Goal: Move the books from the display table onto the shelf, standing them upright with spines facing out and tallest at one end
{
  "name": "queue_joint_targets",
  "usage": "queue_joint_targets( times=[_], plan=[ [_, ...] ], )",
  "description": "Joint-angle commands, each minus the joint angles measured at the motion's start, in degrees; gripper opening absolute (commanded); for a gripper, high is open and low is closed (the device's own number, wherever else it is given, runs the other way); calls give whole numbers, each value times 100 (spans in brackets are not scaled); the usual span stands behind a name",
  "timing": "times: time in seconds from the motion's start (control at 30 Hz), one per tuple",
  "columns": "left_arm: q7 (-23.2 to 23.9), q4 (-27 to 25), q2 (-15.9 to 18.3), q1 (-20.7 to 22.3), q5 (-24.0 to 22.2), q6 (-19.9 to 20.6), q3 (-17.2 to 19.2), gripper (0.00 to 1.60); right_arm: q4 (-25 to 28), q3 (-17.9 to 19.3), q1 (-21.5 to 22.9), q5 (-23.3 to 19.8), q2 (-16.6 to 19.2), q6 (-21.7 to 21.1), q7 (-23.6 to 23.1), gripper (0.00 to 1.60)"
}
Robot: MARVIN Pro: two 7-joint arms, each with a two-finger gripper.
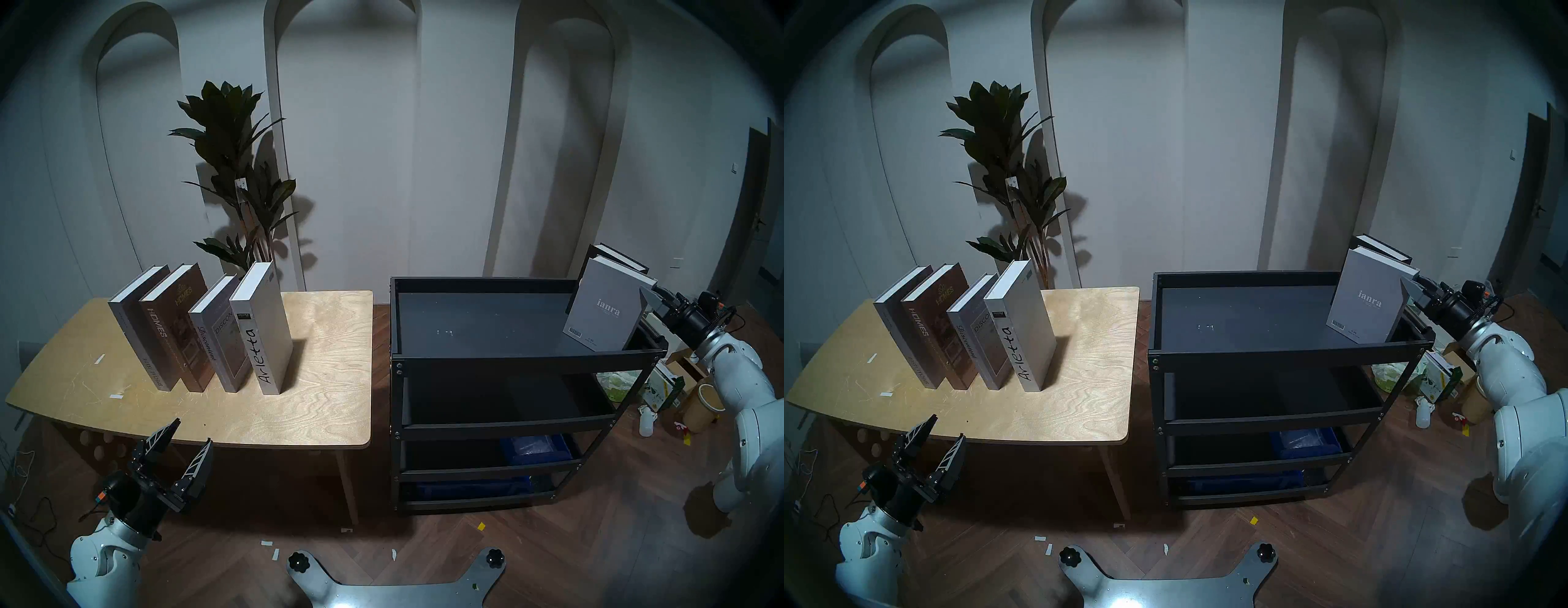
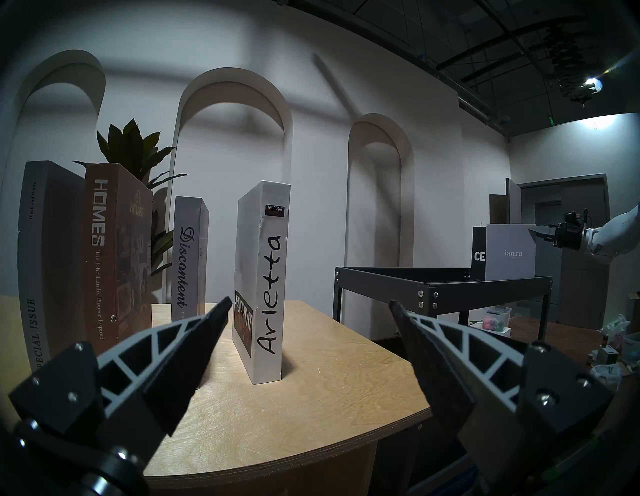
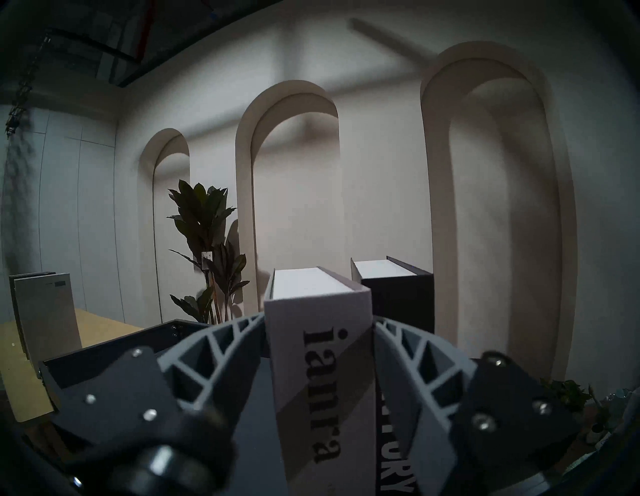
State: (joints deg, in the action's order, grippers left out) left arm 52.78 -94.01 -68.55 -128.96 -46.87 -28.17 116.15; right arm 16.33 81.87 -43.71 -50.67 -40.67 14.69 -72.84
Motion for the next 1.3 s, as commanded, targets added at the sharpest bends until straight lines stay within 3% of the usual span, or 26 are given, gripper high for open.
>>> queue_joint_targets(
  times=[0.0, 0.17, 0.3, 0.47, 0.57, 0.6, 0.63, 1.27],
  plan=[
    [-15, -89, -3, 8, 1, -9, 13, 160, 270, 170, -164, -173, 48, 54, -93, 80],
    [-13, -87, -2, 9, 0, -10, 12, 160, 516, 321, -417, -300, 4, 101, -95, 85],
    [-9, -81, 0, 12, -3, -11, 11, 160, 663, 509, -628, -404, -81, 470, 172, 78],
    [-2, -68, 5, 18, -7, -13, 8, 160, 824, 674, -875, -516, -245, 850, 154, 68],
    [0, -64, 6, 19, -7, -13, 7, 160, 922, 760, -1050, -593, -365, 965, 155, 23],
    [0, -63, 6, 20, -7, -13, 7, 160, 947, 777, -1100, -609, -404, 995, 162, 18],
    [0, -62, 7, 21, -7, -13, 6, 160, 973, 793, -1142, -621, -435, 1031, 179, 2],
    [6, -46, 9, 31, -9, -13, 3, 160, 1963, 1311, -1807, -987, -1103, 1913, 894, 0]
  ],
)
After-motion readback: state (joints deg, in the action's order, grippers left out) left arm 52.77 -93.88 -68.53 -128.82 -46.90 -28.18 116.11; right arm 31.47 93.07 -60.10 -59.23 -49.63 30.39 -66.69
